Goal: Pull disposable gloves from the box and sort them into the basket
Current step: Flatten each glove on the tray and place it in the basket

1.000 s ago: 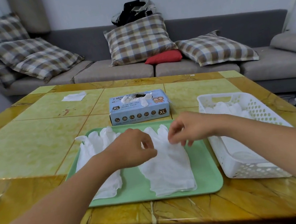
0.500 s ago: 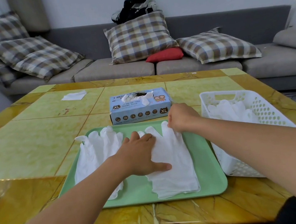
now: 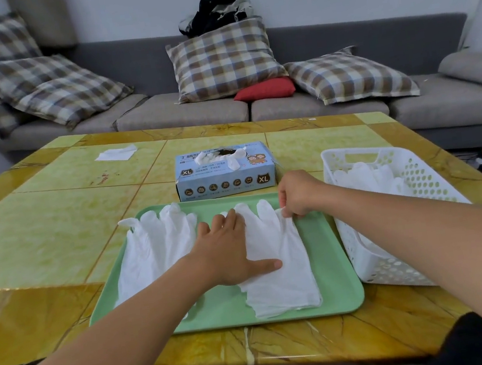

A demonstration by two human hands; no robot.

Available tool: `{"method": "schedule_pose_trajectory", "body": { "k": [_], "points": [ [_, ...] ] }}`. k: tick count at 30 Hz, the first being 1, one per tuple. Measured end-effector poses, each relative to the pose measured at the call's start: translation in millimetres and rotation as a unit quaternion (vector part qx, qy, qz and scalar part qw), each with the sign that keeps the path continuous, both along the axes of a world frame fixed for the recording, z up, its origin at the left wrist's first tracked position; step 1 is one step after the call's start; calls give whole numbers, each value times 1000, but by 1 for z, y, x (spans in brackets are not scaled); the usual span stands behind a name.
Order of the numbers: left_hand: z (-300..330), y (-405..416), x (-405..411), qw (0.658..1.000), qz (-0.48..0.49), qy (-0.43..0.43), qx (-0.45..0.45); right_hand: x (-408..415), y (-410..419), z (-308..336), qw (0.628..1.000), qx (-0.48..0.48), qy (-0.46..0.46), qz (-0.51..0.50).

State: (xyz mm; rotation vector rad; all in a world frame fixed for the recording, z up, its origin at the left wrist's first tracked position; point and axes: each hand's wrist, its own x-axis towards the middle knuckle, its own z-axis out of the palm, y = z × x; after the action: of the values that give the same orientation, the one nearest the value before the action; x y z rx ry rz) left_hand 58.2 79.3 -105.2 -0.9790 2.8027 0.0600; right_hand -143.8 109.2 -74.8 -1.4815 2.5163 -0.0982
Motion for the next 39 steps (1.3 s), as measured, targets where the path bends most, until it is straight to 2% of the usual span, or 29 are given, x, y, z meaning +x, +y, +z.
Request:
{"method": "schedule_pose_trajectory", "body": {
  "k": [4, 6, 8, 10, 12, 13, 16, 18, 22, 26, 32, 39],
  "points": [
    [-4, 8, -4, 999, 34, 28, 11, -2, 4, 3, 996, -78, 15, 26],
    [-2, 10, -5, 998, 46, 39, 14, 1, 10, 11, 991, -105, 26, 77],
    [7, 7, -3, 998, 34, 61, 5, 11, 22, 24, 980, -55, 11, 189],
    [19, 2, 3, 991, -30, 127, 1, 31, 43, 36, 956, 53, -48, 285],
    [31, -1, 11, 965, -124, 224, 49, 48, 64, 38, 932, 128, -98, 324],
    [35, 0, 15, 951, -161, 245, 96, 53, 73, 37, 927, 145, -107, 329],
    [38, 8, 24, 936, -200, 165, 237, 55, 92, 31, 930, 149, -103, 321],
    [32, 8, 27, 936, -192, 130, 263, 55, 97, 31, 931, 147, -94, 321],
    [27, 7, 30, 937, -181, 119, 275, 56, 100, 32, 931, 138, -64, 331],
    [28, 12, 30, 946, -184, 92, 249, 48, 97, 39, 939, 125, -58, 315],
    [21, 13, 27, 936, -206, 126, 257, 44, 97, 34, 930, 170, -38, 325],
    [22, 18, 24, 937, -222, 133, 234, 47, 108, 34, 929, 161, -23, 334]
  ]
}}
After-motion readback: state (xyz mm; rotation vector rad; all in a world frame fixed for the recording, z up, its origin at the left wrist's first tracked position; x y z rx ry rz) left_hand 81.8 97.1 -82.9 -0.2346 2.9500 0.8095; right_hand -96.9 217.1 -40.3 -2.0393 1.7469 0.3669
